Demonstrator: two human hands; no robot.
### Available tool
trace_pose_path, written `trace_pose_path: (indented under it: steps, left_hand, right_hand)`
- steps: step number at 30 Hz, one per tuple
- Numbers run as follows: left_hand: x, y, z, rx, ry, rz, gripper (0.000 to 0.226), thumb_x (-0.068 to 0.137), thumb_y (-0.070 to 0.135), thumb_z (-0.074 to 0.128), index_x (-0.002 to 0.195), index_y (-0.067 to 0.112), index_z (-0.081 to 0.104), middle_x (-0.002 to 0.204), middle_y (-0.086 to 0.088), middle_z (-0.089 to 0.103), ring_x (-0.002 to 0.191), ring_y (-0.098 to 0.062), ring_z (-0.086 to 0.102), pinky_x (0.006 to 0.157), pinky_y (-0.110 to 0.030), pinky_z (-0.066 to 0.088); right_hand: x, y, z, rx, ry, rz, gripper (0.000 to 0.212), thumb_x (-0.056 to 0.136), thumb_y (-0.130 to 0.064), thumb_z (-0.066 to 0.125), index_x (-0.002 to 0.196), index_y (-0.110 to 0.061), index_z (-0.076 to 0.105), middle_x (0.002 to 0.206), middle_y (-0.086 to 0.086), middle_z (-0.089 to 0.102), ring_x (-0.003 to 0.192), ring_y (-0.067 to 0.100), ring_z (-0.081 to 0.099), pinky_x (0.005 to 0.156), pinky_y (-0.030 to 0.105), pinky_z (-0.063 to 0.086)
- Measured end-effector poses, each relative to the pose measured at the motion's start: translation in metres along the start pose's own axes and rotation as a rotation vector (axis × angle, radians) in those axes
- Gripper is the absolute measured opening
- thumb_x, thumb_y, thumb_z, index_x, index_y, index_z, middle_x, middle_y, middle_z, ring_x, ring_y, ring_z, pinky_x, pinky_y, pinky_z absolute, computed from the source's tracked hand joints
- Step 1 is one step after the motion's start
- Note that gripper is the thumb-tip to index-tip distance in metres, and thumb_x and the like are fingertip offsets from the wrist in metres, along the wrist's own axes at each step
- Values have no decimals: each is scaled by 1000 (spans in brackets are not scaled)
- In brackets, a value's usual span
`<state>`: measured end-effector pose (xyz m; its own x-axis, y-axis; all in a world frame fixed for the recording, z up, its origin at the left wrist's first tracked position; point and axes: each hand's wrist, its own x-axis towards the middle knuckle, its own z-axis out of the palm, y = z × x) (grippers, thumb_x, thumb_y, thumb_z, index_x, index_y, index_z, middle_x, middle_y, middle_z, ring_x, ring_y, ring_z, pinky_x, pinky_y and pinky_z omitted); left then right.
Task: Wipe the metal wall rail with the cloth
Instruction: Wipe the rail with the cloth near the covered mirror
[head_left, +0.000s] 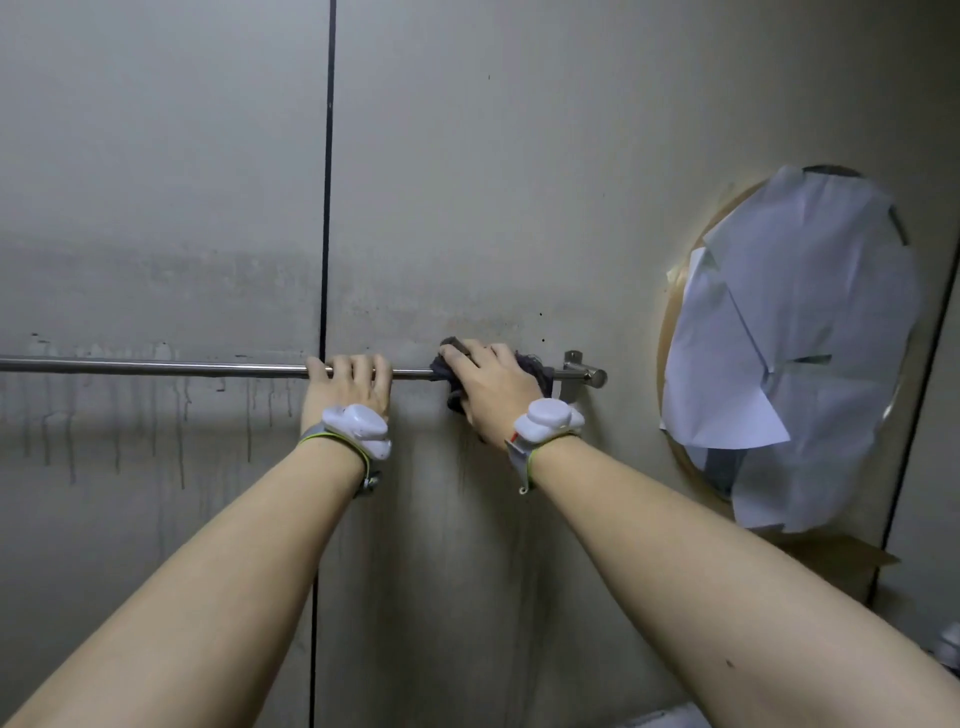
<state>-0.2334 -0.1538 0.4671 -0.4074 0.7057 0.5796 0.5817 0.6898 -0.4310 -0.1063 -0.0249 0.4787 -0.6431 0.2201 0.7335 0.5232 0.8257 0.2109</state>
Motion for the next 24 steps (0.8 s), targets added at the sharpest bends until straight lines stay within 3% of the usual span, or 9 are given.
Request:
trace_pose_path:
  steps: [6, 8, 11, 15, 18, 21, 24]
  left_hand:
    - [3, 0, -3, 11, -40, -19, 63, 88, 32, 36, 142, 7, 18, 135, -12, 41, 117, -30, 44, 98, -45, 35]
    - [4, 0, -2, 4, -46, -30, 62, 88, 31, 36, 142, 7, 18, 136, -12, 41, 119, -30, 43, 97, -43, 35]
    - [5, 2, -1, -3, -63, -48, 61, 90, 34, 37, 142, 9, 19, 135, -10, 42, 120, -30, 43, 96, -42, 35]
    - [8, 5, 2, -22, -73, -52, 71, 88, 44, 44, 144, 9, 16, 136, -11, 41, 121, -30, 42, 98, -44, 34]
    - [7, 3, 4, -23, -46, -56, 68, 89, 39, 41, 145, 9, 16, 136, -11, 41, 122, -31, 43, 99, -46, 34]
    - [6, 4, 2, -30, -67, -57, 77, 86, 46, 46, 146, 10, 13, 137, -11, 40, 123, -31, 42, 99, -46, 34]
    - [6, 2, 3, -25, -56, -48, 82, 84, 49, 49, 145, 9, 13, 136, -11, 40, 123, -31, 42, 98, -45, 34]
  right_hand:
    - [-17, 89, -17, -206, -142, 253, 52, 89, -31, 46, 138, -37, 29, 127, 9, 50, 116, 34, 42, 83, 44, 40]
    - [-8, 98, -27, -120, -165, 370, 50, 89, -28, 45, 136, -34, 32, 123, 14, 52, 113, 37, 45, 80, 43, 40]
    - [15, 78, -31, 167, -50, 485, 50, 85, -22, 52, 133, -19, 38, 112, 18, 61, 101, 39, 56, 72, 37, 41]
    - [35, 10, -21, 245, -101, 239, 37, 85, -24, 50, 120, -17, 52, 116, 16, 60, 108, 38, 54, 74, 36, 38]
    - [31, -24, -10, 107, -134, 46, 43, 85, -28, 46, 128, -28, 45, 124, 11, 53, 117, 36, 43, 87, 46, 36]
    - [22, -7, -6, 22, -96, -3, 47, 88, -20, 44, 134, -31, 36, 123, 11, 52, 114, 35, 42, 84, 45, 34]
    - [9, 31, -4, -39, -91, 66, 45, 90, -19, 41, 133, -31, 35, 122, 11, 53, 113, 35, 44, 78, 42, 35]
